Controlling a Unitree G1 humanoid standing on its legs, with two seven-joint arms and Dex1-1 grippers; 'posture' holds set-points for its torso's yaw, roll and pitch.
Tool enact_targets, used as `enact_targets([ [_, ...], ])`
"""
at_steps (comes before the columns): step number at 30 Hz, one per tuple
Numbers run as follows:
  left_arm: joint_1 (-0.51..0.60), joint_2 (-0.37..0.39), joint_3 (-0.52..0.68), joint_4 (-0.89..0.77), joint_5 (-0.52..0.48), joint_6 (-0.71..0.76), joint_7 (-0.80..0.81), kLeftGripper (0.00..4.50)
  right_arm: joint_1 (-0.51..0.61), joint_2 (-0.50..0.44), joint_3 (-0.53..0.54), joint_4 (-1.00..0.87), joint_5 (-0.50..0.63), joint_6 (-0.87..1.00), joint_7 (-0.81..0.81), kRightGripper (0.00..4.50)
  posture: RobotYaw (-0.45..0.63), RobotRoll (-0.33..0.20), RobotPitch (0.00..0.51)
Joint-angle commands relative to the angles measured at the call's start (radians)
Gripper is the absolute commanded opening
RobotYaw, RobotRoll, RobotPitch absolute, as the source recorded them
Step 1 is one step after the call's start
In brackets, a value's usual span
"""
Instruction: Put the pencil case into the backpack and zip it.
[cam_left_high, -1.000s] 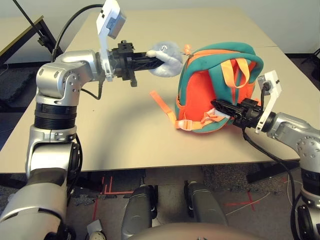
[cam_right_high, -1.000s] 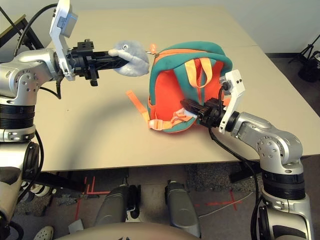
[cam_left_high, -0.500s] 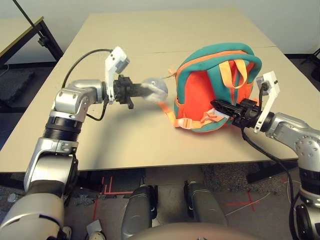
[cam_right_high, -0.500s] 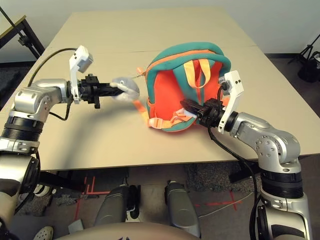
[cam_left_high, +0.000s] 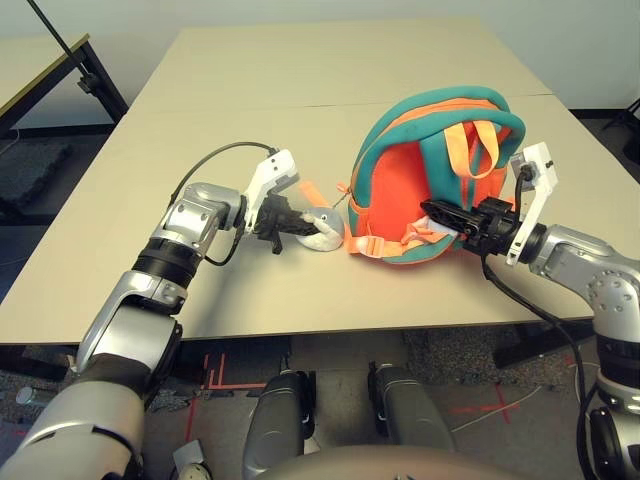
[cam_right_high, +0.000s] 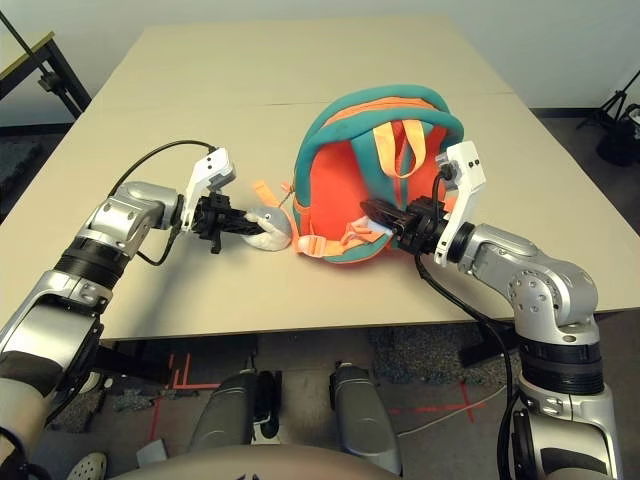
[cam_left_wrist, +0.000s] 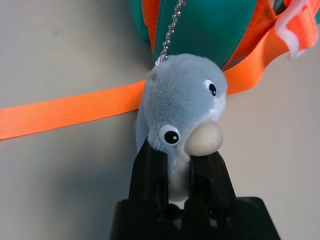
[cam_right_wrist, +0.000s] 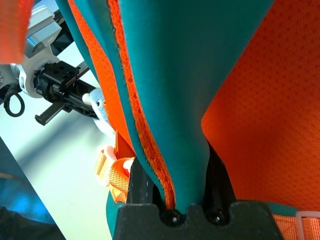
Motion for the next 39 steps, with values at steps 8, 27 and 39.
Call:
enact_targets([
  [8, -0.01, -0.079, 0.13, 0.0, -0.003, -0.054, 0.116, 0.23, -0.001, 0.01, 0.021, 0.014, -0.014, 0.021, 0.0, 0.24, -0.18, 0.0, 0.097],
  [27, -0.009, -0.143, 0.415, -0.266, -0.252, 0.227, 0.261, 4.5, -0.019, 0.008, 0.021, 0.03, -0.046, 0.012, -0.01, 0.59, -0.18, 0.0, 0.103],
  [39, 0.085, -0.158, 0.377, -0.387, -0.268, 0.283, 0.302, 4.5, 0.004, -0.12, -0.101, -0.049, 0.093, 0.174, 0.04, 4.47, -0.19, 0.0, 0.128],
])
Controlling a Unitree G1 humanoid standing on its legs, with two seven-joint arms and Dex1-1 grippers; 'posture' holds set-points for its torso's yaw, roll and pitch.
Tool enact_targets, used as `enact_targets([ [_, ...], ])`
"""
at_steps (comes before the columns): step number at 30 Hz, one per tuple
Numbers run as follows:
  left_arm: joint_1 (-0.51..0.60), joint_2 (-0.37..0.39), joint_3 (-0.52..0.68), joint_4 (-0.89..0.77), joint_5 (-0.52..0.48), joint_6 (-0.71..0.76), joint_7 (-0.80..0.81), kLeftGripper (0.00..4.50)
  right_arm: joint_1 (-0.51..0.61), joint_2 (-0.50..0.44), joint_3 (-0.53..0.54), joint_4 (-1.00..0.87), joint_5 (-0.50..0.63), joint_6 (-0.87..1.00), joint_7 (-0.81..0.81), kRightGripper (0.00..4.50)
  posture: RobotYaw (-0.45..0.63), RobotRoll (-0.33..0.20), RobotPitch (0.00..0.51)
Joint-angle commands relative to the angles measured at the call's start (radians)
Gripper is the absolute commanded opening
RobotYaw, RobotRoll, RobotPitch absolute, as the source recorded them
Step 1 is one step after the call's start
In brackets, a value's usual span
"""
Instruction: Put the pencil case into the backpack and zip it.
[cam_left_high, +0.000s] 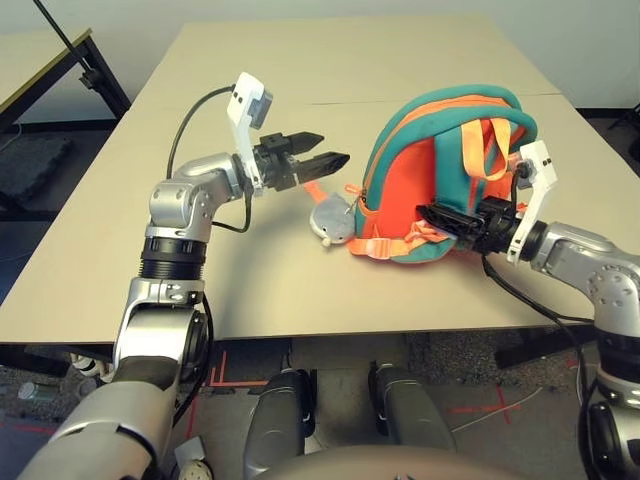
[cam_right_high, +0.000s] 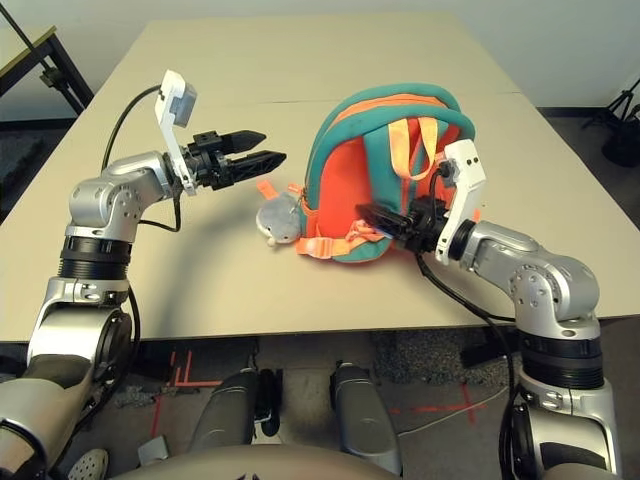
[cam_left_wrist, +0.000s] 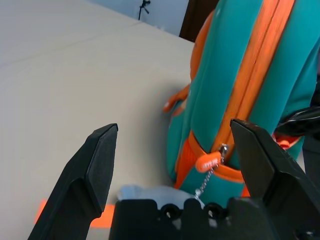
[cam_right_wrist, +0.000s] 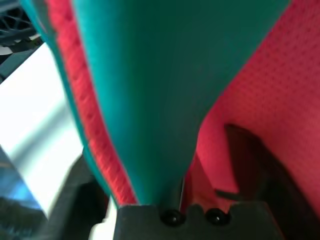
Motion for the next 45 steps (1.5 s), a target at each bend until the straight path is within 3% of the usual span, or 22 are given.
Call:
enact_targets([
  [1, 0.019, -0.001, -0.016, -0.031, -0.012, 0.019, 0.009, 4.5, 0.021, -0.079, -0.074, -0.049, 0.083, 0.077, 0.045, 4.47, -0.19, 0.0, 0.129],
  [12, 0.019, 0.003, -0.025, -0.033, -0.017, 0.03, 0.009, 4.5, 0.108, -0.319, -0.203, -0.074, 0.25, 0.162, 0.24, 4.47, -0.21, 0.0, 0.132],
  [16, 0.024, 0.012, -0.013, -0.037, -0.017, 0.026, 0.019, 4.5, 0.132, -0.351, -0.233, 0.006, 0.16, 0.087, 0.234, 4.47, -0.22, 0.0, 0.132],
  [27, 0.105, 0.076, 0.087, -0.035, -0.006, -0.049, 0.11, 4.5, 0.109, -0.181, -0.271, 0.288, -0.16, -0.26, -0.034, 4.47, -0.21, 0.0, 0.133],
  [31, 0.131, 0.063, 0.143, -0.019, 0.004, -0.112, 0.196, 4.5, 0.083, -0.113, -0.287, 0.374, -0.24, -0.402, -0.109, 4.47, -0.21, 0.0, 0.132],
  [45, 0.256, 0.007, 0.277, 0.048, 0.091, -0.488, 0.512, 4.5, -0.027, 0.008, -0.282, 0.665, -0.374, -0.836, -0.112, 4.47, -0.17, 0.0, 0.131],
])
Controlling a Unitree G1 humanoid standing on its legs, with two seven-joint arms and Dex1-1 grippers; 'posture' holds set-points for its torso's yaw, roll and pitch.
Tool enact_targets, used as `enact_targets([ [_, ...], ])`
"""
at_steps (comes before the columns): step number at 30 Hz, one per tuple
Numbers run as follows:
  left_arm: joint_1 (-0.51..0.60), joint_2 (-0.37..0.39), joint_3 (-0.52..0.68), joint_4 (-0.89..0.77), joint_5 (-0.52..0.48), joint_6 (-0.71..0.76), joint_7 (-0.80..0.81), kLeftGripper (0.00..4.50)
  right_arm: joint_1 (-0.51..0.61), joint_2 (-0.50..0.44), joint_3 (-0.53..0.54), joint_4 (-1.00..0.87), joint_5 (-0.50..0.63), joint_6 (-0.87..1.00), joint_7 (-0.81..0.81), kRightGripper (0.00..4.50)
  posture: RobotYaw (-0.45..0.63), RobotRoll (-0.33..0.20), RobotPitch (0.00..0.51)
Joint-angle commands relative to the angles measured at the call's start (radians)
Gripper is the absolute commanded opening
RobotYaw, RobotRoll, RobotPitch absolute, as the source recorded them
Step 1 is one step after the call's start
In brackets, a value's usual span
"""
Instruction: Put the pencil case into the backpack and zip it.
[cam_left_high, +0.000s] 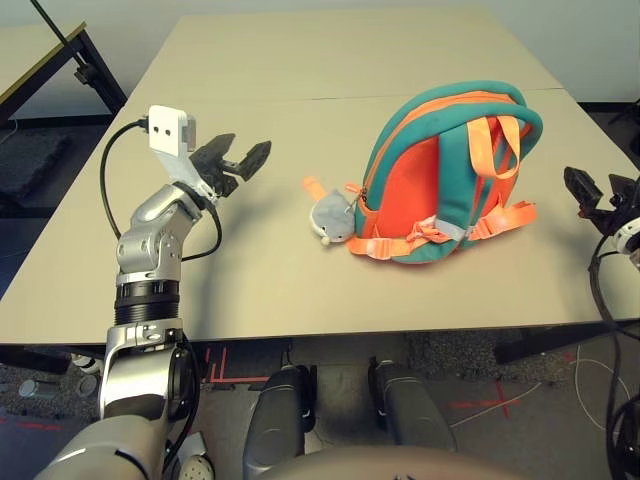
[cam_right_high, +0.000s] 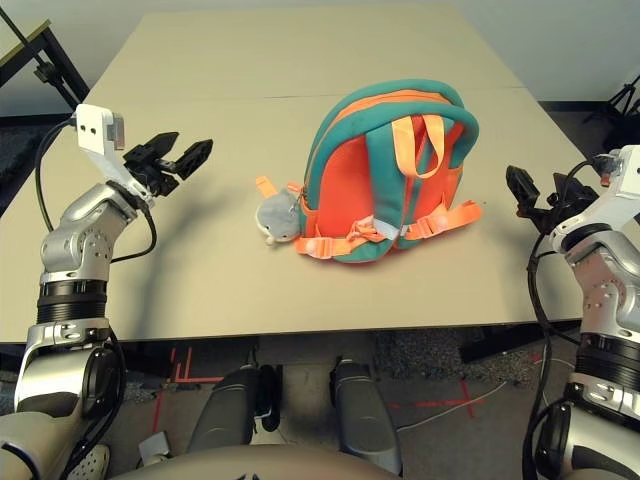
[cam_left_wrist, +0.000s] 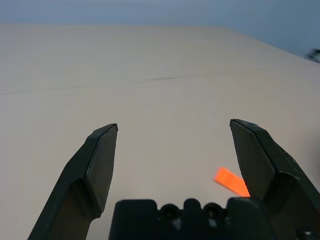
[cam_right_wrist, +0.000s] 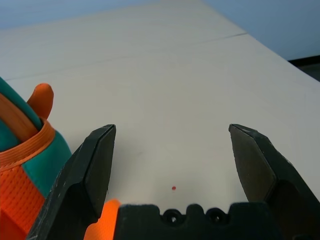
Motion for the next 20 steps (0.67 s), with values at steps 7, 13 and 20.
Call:
enact_targets([
  [7, 0.059, -0.017, 0.086, 0.087, 0.058, -0.176, 0.204, 4.5, -0.056, 0.028, 0.023, 0.183, -0.073, -0.201, 0.031, 4.47, -0.15, 0.0, 0.13],
  [13, 0.059, -0.009, 0.109, 0.14, 0.071, -0.25, 0.258, 4.5, -0.089, 0.05, 0.034, 0.245, -0.094, -0.263, 0.034, 4.47, -0.13, 0.0, 0.127],
  [20, 0.072, -0.011, 0.101, 0.149, 0.069, -0.274, 0.269, 4.5, -0.1, 0.061, 0.046, 0.255, -0.099, -0.274, 0.032, 4.47, -0.13, 0.0, 0.128],
])
